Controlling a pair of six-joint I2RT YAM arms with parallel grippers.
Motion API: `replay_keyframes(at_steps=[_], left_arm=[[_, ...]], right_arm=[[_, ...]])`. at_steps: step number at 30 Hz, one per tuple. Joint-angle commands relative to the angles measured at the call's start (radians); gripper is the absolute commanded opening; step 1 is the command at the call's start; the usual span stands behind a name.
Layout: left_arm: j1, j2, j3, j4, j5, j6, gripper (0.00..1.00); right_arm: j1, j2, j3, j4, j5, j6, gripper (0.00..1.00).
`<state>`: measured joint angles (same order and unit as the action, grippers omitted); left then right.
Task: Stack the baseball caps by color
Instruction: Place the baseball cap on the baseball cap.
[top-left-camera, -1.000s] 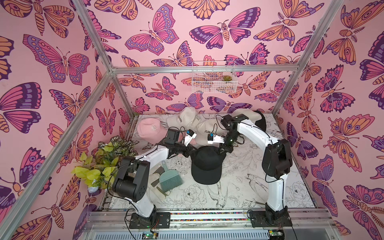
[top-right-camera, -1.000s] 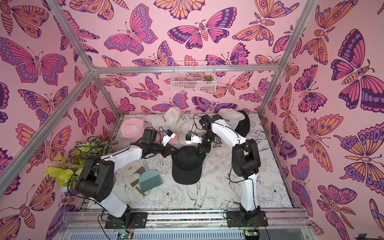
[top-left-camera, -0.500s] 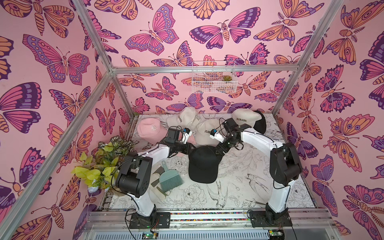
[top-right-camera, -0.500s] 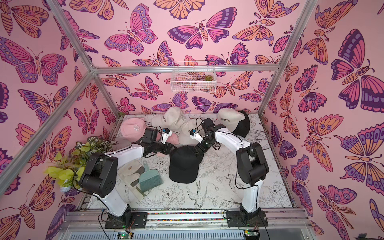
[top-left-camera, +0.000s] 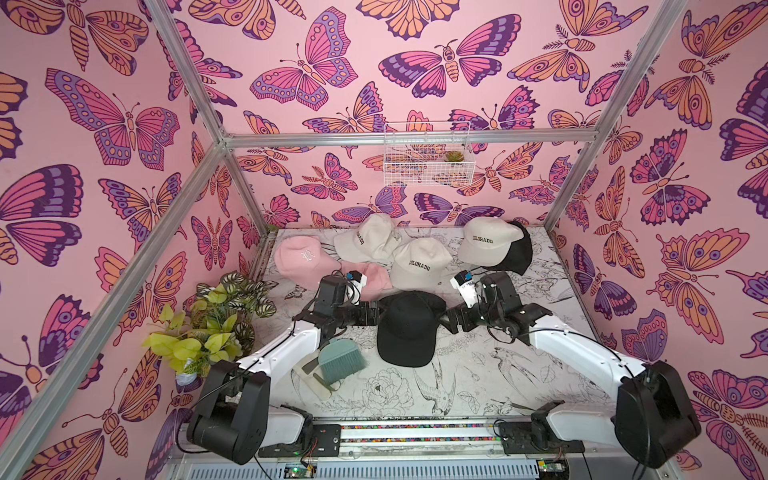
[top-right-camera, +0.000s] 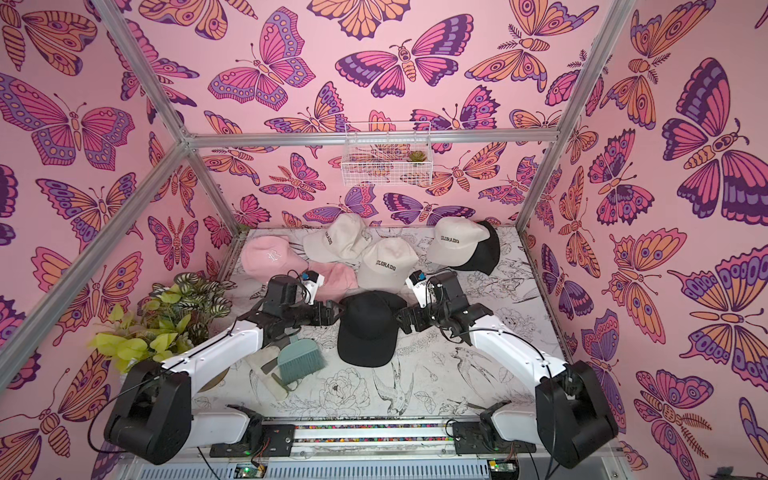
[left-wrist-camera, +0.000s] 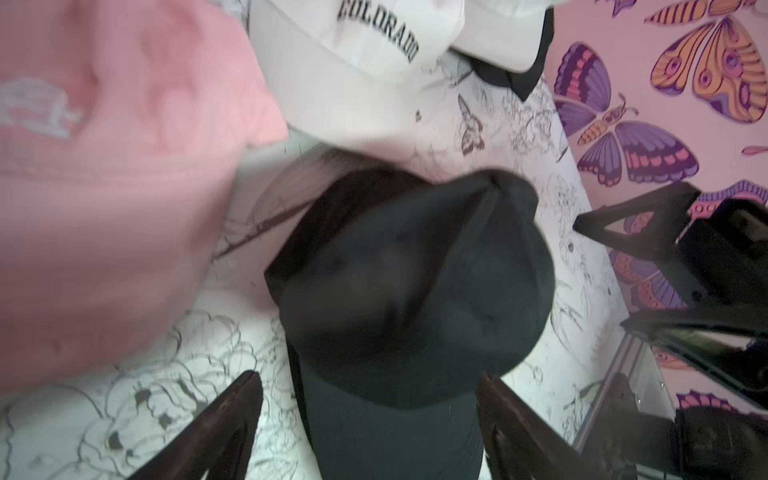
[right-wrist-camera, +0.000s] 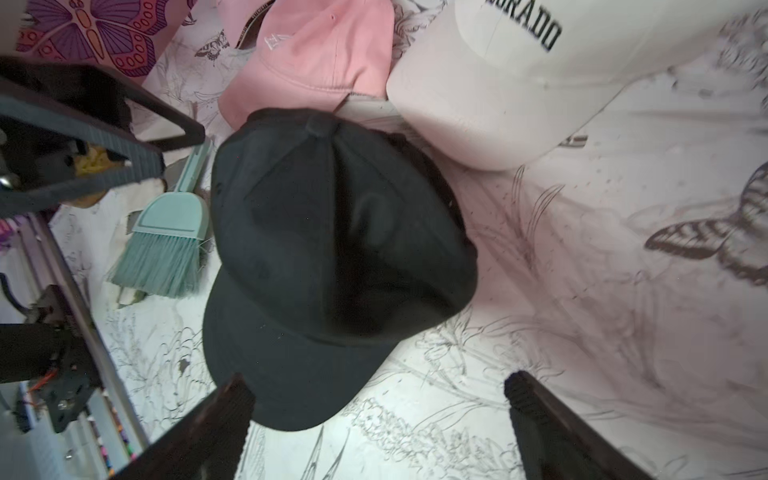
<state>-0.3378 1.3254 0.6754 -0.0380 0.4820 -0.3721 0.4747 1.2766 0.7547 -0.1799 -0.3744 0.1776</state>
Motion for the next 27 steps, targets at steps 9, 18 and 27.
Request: replay_keyframes(at_steps=[9,18,27], left_arm=[[-0.049,0.024,-0.125,-0.012,0.102,0.003,0.29],[-0.066,0.209,-0.017,-0.012,-0.004,0.004,0.11],[-0.086,0.304,-0.013,-0.019,-0.015,-0.042,0.14]], right_arm=[[0.161,0.067,-0.145,0.212,0.059,0.143,0.89],[0.186,0.251,-0.059,0.242,0.219,0.175,0.71],[0.186,0.332,-0.068,0.233,0.318,0.278,0.6]])
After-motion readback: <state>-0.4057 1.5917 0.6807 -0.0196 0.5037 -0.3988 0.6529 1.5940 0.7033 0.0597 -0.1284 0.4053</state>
